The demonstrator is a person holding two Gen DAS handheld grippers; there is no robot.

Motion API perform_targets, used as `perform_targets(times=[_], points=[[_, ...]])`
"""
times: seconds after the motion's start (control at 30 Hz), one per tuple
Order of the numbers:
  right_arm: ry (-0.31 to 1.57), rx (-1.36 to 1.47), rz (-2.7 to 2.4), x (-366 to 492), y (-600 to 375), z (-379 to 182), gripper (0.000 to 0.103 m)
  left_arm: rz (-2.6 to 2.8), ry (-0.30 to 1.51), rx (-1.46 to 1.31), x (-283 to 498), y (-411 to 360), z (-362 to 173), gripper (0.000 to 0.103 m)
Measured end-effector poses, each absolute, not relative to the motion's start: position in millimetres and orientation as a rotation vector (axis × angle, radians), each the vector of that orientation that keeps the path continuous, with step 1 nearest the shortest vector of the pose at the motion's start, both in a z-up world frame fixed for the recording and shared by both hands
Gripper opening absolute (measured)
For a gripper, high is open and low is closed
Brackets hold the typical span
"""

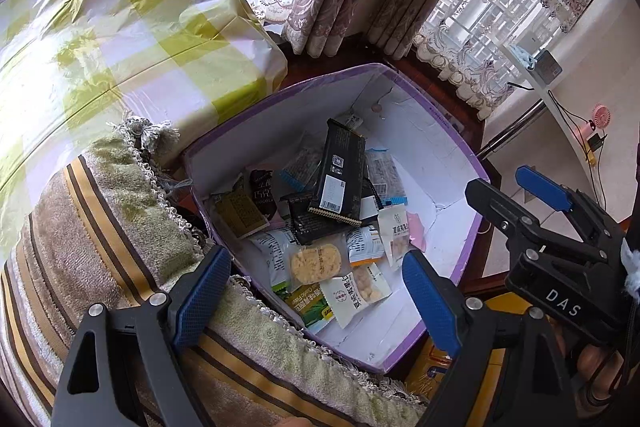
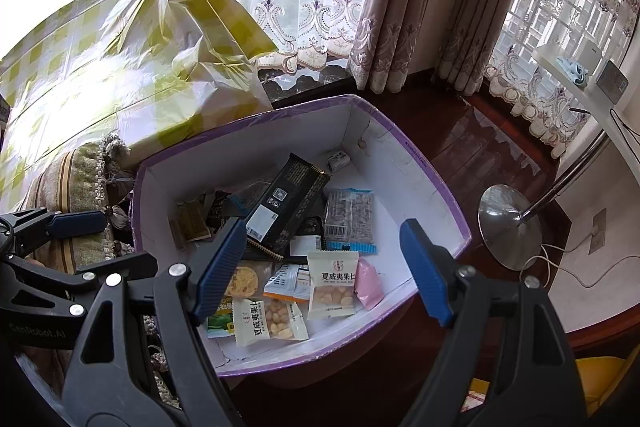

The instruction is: Organize snacks

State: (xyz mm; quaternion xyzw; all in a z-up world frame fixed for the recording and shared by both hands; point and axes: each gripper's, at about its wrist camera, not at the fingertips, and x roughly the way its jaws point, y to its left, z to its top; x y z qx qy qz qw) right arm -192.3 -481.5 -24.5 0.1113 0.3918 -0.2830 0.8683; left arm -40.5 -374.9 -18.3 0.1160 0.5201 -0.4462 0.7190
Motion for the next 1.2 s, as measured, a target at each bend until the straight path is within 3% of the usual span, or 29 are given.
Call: perform_targets(times=[1.2], points=[[0.824, 0.237, -0.593, -192.7, -481.2, -26.9, 0.081, -0.987, 1.149, 0.255, -40.7, -374.7, -18.6, 0.088]])
